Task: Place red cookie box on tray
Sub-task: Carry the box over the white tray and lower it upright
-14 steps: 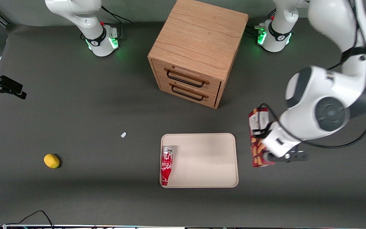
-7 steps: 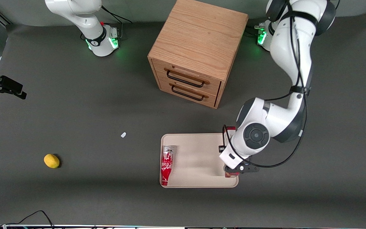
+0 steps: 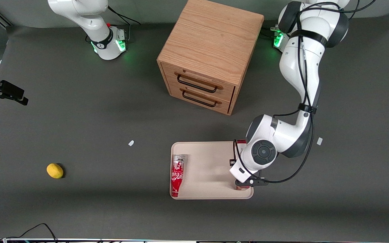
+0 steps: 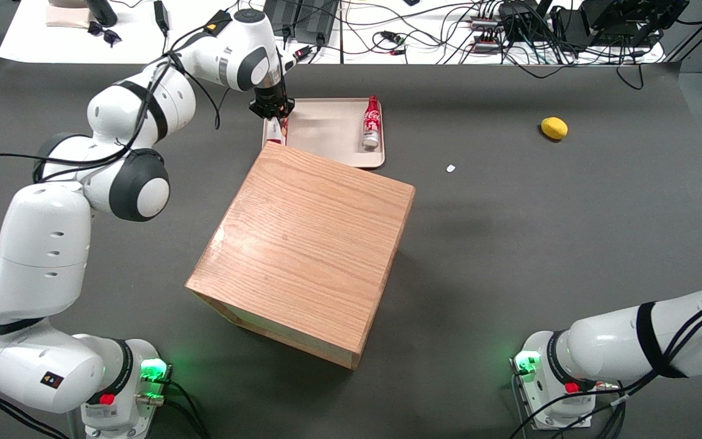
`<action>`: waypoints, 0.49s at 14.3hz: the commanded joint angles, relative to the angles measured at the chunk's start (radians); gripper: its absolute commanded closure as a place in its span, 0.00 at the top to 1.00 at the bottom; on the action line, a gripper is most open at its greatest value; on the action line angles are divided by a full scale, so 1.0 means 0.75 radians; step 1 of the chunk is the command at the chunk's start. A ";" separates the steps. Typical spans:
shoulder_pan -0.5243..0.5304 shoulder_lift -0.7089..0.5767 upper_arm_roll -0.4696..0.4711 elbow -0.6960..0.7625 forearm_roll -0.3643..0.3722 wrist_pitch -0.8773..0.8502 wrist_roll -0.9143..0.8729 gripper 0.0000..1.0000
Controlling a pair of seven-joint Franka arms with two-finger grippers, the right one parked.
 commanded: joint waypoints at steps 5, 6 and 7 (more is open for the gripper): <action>-0.016 -0.021 0.021 -0.040 0.024 0.032 -0.013 1.00; -0.014 -0.031 0.021 -0.051 0.024 0.060 -0.017 1.00; -0.014 -0.043 0.021 -0.055 0.024 0.073 -0.021 1.00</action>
